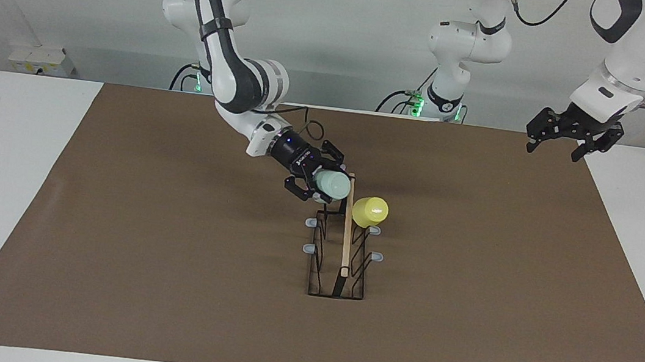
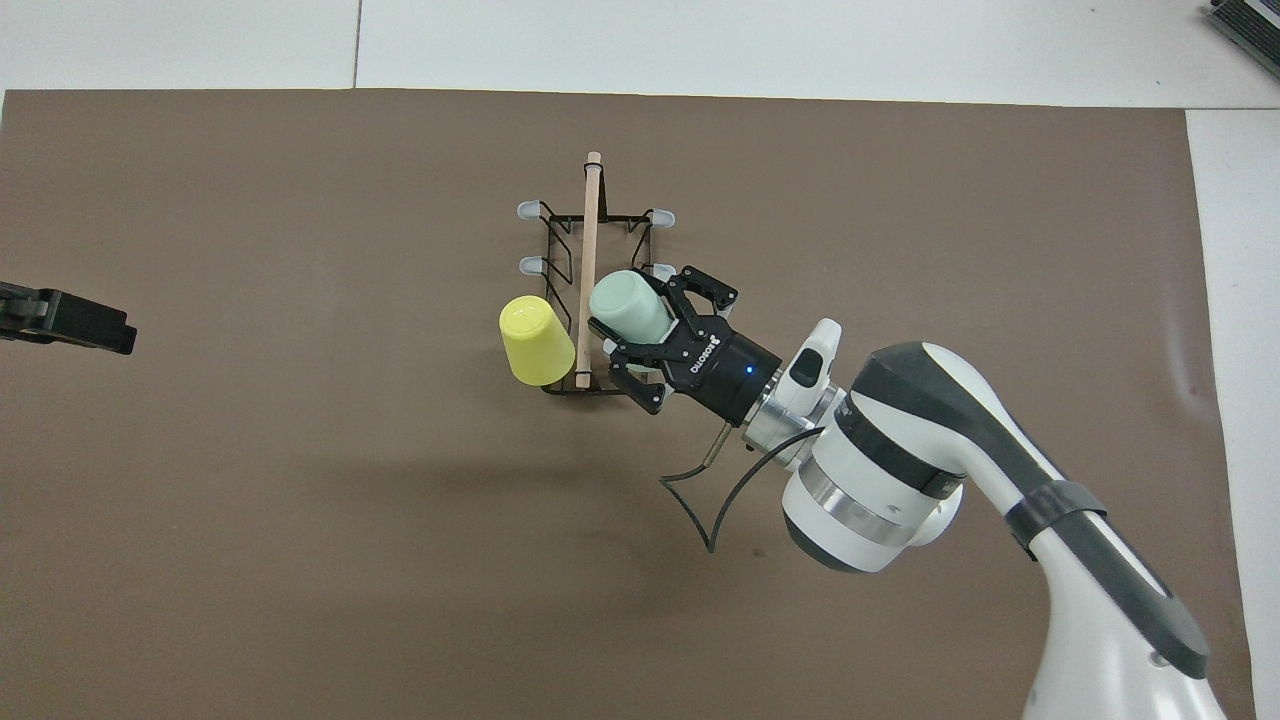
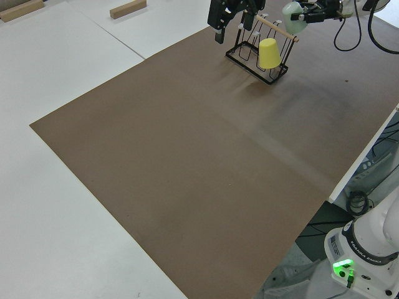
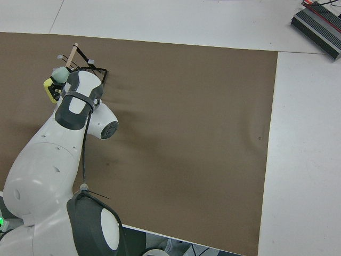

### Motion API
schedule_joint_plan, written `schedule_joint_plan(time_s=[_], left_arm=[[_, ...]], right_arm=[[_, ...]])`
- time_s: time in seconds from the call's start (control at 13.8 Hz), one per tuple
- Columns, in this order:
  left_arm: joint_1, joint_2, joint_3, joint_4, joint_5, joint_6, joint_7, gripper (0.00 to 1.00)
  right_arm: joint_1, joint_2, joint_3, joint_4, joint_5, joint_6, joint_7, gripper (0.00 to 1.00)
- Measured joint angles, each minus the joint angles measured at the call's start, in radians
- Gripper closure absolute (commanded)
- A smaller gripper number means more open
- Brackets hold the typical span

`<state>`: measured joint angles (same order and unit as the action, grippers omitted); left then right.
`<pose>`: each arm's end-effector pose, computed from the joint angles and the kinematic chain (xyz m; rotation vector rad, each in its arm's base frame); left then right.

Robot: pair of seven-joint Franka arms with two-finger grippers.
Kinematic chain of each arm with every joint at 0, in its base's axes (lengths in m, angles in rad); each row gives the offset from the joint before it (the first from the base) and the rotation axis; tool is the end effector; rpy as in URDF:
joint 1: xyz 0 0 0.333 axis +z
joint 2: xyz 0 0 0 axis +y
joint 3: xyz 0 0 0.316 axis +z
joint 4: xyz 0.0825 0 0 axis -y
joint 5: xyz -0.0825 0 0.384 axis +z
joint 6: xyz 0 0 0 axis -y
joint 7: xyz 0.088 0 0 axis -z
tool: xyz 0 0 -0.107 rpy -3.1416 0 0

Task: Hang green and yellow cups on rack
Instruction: 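Lower the green cup onto a rack peg and open the right gripper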

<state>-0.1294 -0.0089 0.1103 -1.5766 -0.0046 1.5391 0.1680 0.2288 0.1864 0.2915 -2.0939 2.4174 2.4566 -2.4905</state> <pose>0.5482 -0.0107 0.6239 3.1199 -0.2929 -0.0441 0.5136 0.2893 0.3546 -1.7803 -0.7476 -1.4557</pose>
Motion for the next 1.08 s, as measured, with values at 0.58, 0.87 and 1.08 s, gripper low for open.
schedule_joint_plan(time_s=[0.58,0.87,1.08], left_arm=[[0.003,0.000,0.000,0.000,0.000,0.000,0.000,0.00],[0.003,0.000,0.000,0.000,0.000,0.000,0.000,0.00],[0.003,0.000,0.000,0.000,0.000,0.000,0.000,0.00]], right_arm=[[-0.014,-0.047,-0.004,-0.100,0.019,-0.060,-0.049,1.00],[-0.040,-0.027,-0.006,-0.144,0.045,-0.179,-0.114,1.00],[-0.045,0.018,-0.006,-0.161,0.051,-0.226,-0.174,1.00]])
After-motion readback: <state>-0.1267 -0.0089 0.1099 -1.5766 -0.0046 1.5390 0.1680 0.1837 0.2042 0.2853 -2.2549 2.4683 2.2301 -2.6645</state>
